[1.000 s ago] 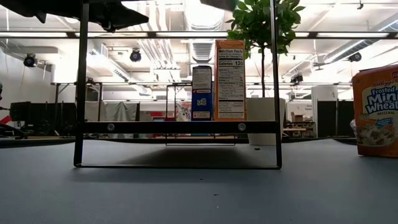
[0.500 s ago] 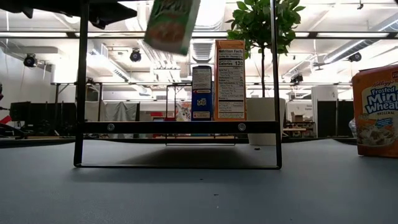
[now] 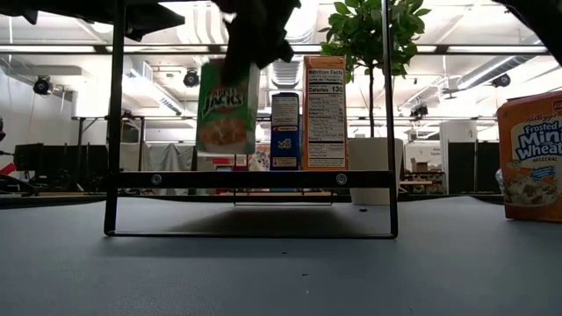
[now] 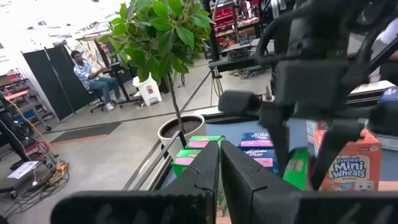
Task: Stack cereal on shelf
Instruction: Put the green cereal box on the shelf aligned with the other green cereal box
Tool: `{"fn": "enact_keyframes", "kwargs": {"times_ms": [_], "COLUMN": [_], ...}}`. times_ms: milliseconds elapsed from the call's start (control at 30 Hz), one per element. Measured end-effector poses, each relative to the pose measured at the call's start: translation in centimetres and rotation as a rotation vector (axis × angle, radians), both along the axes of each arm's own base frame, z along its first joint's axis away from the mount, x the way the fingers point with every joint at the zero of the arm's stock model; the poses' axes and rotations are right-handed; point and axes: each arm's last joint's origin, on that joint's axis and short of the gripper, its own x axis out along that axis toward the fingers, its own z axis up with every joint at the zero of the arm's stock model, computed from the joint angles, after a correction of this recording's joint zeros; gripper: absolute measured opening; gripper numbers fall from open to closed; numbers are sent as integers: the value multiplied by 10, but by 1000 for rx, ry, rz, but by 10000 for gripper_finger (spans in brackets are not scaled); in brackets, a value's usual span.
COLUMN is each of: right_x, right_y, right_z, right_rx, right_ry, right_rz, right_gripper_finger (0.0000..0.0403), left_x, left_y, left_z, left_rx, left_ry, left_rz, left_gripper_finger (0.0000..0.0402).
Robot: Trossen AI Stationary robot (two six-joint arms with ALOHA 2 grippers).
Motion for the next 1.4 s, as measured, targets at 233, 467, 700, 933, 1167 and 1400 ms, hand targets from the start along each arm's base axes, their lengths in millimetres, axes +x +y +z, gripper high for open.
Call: {"fn": "enact_keyframes", "kwargs": {"times_ms": [233,467,700,933,1167,1400], "right_x": [6,8,9,5,-7,-26], "right_y": [-10,-10,-11,-11,-4,36], "right_z": [-13,-18,-21,-12,10,37], "right_rx": [-4,-4,-5,-5,-35,-243], "right_ry": [34,45,52,35,10,-26], "right_rz": [-18,-18,-20,-18,37,162], "right_gripper_finger": [105,140,196,220,214,173], "left_x": [1,0,0,0,0,2], "left_y": [0,0,0,0,0,-2], "left_z": [-1,-1,-1,-1,-1,-2], "left_rx": [-1,-1,-1,-1,-19,-50], "left_ry": [9,7,7,11,7,3], "left_rz": [0,0,0,0,-1,-74], "left_gripper_finger": [0,0,0,0,0,0]}}
